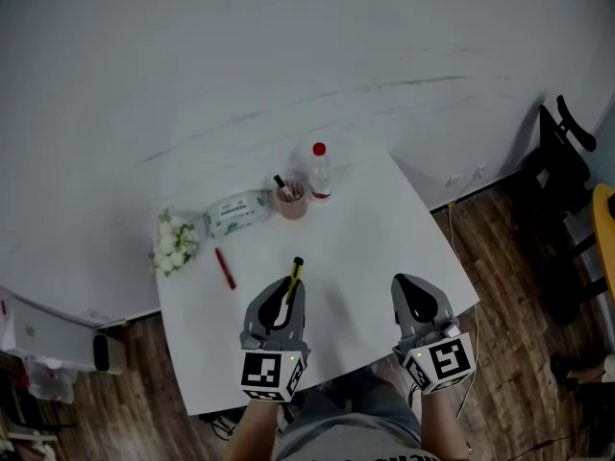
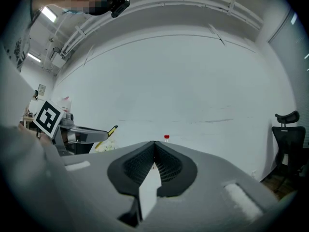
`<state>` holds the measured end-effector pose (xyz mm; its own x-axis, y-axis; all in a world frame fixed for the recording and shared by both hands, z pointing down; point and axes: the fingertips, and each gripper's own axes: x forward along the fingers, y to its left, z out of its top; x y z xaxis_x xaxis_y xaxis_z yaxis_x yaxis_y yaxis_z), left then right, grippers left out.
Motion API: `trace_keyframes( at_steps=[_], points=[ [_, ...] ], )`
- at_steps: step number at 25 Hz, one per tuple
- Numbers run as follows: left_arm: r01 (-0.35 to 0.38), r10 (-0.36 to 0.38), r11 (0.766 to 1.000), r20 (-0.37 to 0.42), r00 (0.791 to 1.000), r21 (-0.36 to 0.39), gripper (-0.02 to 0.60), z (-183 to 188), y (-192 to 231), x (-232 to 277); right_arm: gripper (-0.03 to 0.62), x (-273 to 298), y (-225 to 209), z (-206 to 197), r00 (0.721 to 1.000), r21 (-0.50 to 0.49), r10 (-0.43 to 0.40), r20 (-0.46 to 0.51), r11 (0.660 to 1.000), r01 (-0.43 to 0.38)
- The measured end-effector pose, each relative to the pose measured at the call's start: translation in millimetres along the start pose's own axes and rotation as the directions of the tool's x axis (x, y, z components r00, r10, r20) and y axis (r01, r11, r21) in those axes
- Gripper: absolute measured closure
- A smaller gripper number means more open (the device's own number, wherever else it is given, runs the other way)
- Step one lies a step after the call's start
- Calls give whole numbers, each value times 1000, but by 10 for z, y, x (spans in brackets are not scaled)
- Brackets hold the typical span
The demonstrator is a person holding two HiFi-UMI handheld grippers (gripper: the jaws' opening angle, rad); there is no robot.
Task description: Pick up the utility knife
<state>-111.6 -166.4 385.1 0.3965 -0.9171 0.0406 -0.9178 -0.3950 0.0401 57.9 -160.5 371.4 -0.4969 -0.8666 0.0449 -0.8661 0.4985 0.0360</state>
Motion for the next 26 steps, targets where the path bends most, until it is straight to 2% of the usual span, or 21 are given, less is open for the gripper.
trace_keyframes(
  at_steps=[26],
  points=[
    [39, -39, 999, 29, 999, 3, 506, 88, -78, -294, 595, -214, 225, 99, 999, -22, -36, 32, 999, 37]
  ],
)
